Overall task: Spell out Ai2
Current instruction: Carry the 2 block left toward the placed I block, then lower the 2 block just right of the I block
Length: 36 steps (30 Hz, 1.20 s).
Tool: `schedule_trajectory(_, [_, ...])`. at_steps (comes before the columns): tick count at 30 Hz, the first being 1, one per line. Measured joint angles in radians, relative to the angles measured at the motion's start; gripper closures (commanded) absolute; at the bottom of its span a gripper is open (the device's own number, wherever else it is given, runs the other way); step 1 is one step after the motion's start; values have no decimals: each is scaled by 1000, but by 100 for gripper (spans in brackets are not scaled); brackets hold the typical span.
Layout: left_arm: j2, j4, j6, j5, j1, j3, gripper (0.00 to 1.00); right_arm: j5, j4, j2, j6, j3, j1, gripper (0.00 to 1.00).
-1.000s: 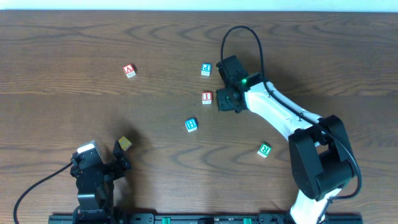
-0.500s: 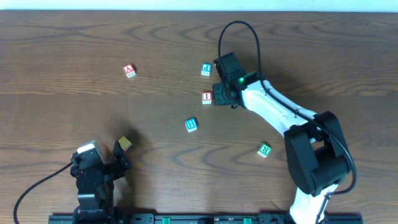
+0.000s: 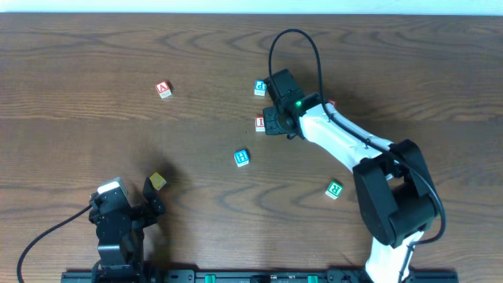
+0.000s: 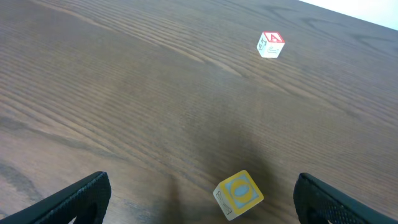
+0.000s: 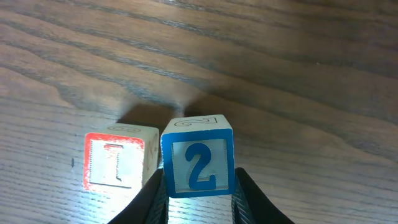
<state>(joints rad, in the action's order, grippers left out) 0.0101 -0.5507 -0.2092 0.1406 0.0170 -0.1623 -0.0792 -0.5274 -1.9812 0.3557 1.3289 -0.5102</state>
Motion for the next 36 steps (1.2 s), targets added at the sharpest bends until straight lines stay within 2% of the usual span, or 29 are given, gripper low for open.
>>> schedule_trajectory(29, [0, 0, 0, 0, 0, 0, 5, -51, -26, -17, 84, 1, -18, 99])
schedule_trajectory(31, [0, 0, 0, 0, 0, 0, 5, -51, -27, -17, 85, 1, -18, 95])
schedule_trajectory(36, [0, 0, 0, 0, 0, 0, 5, -49, -29, -17, 85, 1, -18, 76])
